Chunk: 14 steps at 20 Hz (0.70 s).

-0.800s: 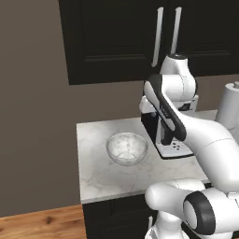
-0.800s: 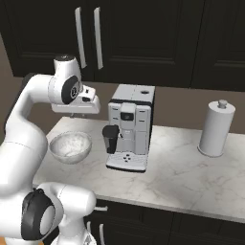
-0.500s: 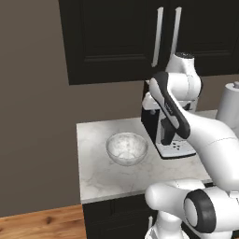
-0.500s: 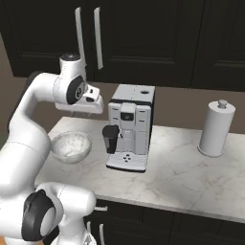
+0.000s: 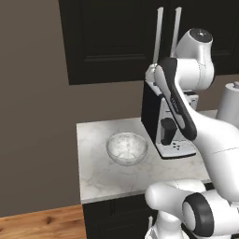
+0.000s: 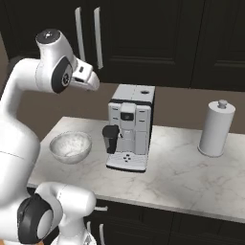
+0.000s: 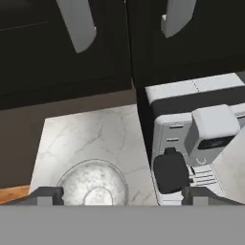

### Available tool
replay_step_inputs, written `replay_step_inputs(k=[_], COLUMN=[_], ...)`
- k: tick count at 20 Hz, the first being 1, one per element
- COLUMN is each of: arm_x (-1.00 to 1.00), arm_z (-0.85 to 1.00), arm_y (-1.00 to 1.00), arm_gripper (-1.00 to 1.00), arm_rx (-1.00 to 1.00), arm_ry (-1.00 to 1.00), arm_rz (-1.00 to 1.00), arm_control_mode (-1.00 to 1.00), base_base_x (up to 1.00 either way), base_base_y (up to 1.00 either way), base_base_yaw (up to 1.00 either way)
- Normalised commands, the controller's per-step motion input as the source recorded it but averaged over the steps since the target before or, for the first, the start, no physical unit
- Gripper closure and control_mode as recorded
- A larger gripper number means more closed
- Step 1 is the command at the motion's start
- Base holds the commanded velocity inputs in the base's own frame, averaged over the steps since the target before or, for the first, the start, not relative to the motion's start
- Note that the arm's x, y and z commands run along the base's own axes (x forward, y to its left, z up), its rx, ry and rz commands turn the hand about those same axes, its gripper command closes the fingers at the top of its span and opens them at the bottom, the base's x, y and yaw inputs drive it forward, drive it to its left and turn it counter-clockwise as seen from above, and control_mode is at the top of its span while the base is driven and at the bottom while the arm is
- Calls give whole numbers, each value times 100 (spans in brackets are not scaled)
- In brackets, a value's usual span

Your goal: Open the cabinet and setup a tea strainer by placing it in the bowl upright.

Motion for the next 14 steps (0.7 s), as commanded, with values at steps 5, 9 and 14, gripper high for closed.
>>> replay_step_inputs(k=[5, 9, 14], arm_x=[0, 2, 20], arm_z=[94, 47, 59], arm_y=[0, 4, 0], arm_gripper=[-100, -100, -100], arm_rx=[0, -4, -2], arm_ry=[-38, -9, -12], arm_rz=[-12, 0, 4], arm_control_mode=[-100, -100, -100], base_base_x=[0, 0, 0], base_base_y=[0, 0, 0], base_base_yaw=[0, 0, 0])
